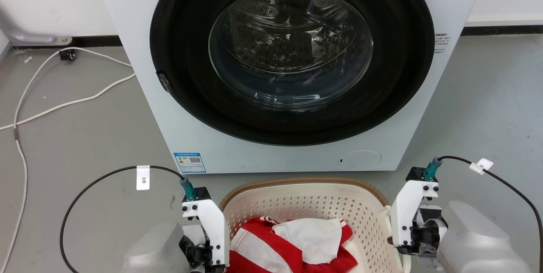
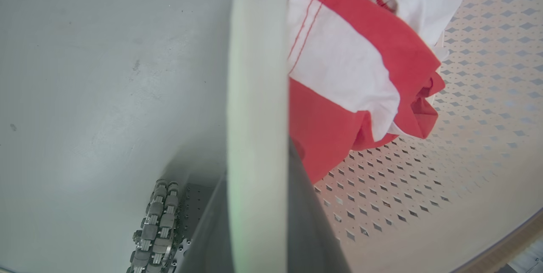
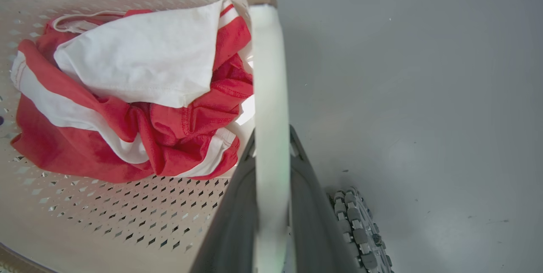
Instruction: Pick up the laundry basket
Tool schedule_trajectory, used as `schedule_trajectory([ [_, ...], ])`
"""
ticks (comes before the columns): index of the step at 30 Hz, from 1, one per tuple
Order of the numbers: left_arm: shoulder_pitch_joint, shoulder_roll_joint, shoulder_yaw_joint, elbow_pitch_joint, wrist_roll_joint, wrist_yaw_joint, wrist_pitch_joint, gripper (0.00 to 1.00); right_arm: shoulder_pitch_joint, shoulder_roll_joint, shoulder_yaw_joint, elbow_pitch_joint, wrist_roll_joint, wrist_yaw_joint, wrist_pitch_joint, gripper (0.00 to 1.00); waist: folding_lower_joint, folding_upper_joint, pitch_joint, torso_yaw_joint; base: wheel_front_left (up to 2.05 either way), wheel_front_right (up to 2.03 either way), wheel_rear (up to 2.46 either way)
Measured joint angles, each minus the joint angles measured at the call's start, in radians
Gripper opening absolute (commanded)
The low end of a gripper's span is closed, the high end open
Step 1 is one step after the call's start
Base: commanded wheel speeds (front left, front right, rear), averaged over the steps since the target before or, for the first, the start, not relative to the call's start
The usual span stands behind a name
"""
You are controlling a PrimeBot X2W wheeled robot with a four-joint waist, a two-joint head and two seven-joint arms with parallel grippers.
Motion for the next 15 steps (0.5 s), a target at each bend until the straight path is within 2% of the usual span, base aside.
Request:
schedule_trajectory([
  [15,0.0,0.001,-0.013,0.001,-0.012,0.0,-0.001,0.0,0.004,0.003,-0.023,0.0,-0.013,0.0,0.005,0.0,0.0,0.0,-0.002,0.001,0.0,0.0,0.0],
])
